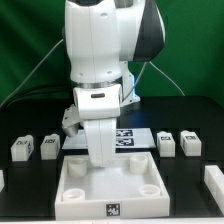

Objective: Assemble one leg

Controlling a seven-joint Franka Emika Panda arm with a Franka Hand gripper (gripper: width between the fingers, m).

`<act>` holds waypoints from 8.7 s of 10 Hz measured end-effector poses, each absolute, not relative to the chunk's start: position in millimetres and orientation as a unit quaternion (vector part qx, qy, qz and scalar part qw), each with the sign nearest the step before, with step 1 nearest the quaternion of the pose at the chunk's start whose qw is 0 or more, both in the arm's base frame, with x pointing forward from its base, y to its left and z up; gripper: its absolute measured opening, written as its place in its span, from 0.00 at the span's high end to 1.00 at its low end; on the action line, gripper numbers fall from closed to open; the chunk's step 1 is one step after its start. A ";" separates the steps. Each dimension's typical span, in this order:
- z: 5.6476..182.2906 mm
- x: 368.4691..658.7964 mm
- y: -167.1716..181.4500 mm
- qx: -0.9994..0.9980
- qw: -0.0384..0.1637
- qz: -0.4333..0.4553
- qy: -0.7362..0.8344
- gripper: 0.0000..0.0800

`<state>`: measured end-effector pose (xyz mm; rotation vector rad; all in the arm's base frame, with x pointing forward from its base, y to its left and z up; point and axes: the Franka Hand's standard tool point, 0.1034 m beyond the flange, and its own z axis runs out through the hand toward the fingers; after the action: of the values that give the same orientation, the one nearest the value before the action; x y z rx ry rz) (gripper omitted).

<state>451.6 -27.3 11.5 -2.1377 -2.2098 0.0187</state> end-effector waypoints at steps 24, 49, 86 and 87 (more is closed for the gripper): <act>9.1 495.0 57.3 -0.719 0.052 -0.018 -0.693 0.19; 53.0 420.2 167.8 -0.970 0.061 0.223 0.078 0.19; 124.9 451.7 143.2 -0.982 0.064 0.176 0.021 0.64; 123.7 452.8 142.2 -0.989 0.063 0.130 0.023 0.64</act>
Offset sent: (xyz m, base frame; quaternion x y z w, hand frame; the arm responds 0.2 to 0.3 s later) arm 0.0223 0.0415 0.0015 -0.0042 0.0404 -0.0220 0.9989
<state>452.8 142.2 123.7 -2.9891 0.0690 0.3932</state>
